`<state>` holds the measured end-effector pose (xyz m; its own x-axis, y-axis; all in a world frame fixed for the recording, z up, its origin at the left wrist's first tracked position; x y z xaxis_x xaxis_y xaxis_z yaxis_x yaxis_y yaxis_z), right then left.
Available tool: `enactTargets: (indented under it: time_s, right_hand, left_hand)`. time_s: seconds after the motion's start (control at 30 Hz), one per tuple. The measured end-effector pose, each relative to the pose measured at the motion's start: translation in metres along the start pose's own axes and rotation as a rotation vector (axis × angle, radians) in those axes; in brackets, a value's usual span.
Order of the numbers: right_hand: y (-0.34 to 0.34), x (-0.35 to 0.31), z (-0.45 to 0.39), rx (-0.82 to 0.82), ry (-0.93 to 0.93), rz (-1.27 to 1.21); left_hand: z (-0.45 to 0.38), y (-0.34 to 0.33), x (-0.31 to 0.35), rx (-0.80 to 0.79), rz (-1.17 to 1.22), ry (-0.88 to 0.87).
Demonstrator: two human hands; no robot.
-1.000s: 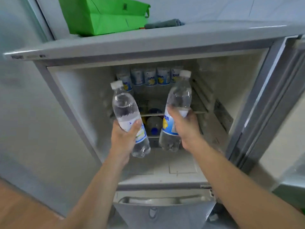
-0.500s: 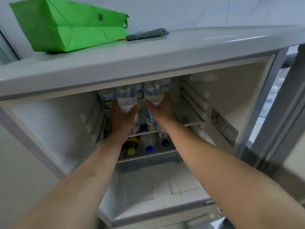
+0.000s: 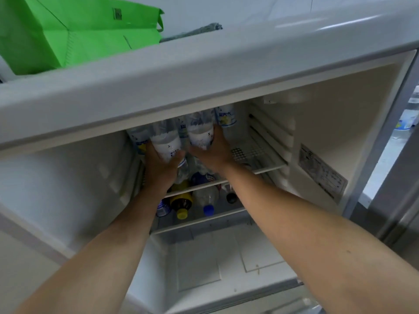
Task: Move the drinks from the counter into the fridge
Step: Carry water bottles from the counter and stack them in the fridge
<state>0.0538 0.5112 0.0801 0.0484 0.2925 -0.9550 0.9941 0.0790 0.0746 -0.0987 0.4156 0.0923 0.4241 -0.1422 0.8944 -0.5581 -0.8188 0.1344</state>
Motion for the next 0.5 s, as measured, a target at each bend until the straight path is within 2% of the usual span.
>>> enactTargets:
  time_s: [0.17,0.33,0.5]
  right_hand:
    - [0.020,0.009,0.010,0.015,0.053,0.415]
    - [0.011,0.006,0.008,-0.081,0.018,0.443]
    - [0.005,0.004,0.004,-0.092,-0.006,0.372]
  left_hand:
    - [0.003,0.010,0.001,0.034,-0.265,-0.094]
    - [-0.005,0.003,0.001,0.049,-0.318,-0.019]
    - [-0.018,-0.002,0.005,0.086,-0.417,-0.058]
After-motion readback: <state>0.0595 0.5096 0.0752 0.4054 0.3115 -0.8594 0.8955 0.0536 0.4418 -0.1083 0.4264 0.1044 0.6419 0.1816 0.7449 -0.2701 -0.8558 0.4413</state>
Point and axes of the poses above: each hand's wrist, its own z-axis away from the middle knuckle, its own y-axis out of the back of the hand, x = y × z, the point moved 7 cm from there along -z, towards the middle knuckle, and after that the axes turned 13 degrees about x, right-handed, at the moved point
